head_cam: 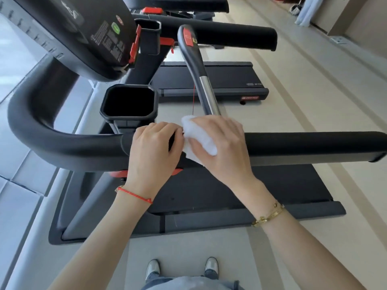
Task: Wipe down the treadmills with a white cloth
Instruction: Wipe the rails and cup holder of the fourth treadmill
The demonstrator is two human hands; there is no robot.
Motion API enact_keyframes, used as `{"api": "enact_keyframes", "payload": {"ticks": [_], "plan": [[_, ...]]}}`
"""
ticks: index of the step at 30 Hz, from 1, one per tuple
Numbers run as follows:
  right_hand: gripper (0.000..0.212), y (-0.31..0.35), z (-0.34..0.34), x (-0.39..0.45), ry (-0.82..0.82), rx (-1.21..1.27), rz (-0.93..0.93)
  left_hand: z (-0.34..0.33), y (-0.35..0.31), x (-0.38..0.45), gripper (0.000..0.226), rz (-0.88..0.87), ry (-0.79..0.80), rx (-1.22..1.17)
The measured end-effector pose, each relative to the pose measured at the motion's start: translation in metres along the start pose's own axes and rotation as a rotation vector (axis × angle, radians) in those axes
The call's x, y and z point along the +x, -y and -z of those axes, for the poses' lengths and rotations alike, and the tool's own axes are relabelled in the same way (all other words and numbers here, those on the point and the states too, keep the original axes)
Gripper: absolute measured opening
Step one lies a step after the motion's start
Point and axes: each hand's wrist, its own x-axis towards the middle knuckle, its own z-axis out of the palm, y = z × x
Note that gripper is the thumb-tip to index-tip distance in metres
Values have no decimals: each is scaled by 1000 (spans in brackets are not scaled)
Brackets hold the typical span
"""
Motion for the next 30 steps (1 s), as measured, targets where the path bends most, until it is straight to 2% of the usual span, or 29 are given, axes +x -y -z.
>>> {"api": "enact_keyframes", "payload": {"ticks": [6,12,15,20,26,30], "plan": [[28,-76,52,-20,-72,-49,-240,-25,-26,0,23,17,-20,90],[24,-75,47,-22,-100,-105,-141,-51,-53,3,31,38,-41,137],[25,-101,62,-28,-87,-110,-126,-57,-58,3,37,69,-74,214],[26,-147,96,-41,-148,-182,-356,-63,-60,3,38,89,-143,258],[26,-94,57,-26,-104,-132,-179,-64,-60,5,39,104,-129,259],[24,-95,54,-25,-131,-139,-130,-61,-60,6,38,106,-92,232]]}}
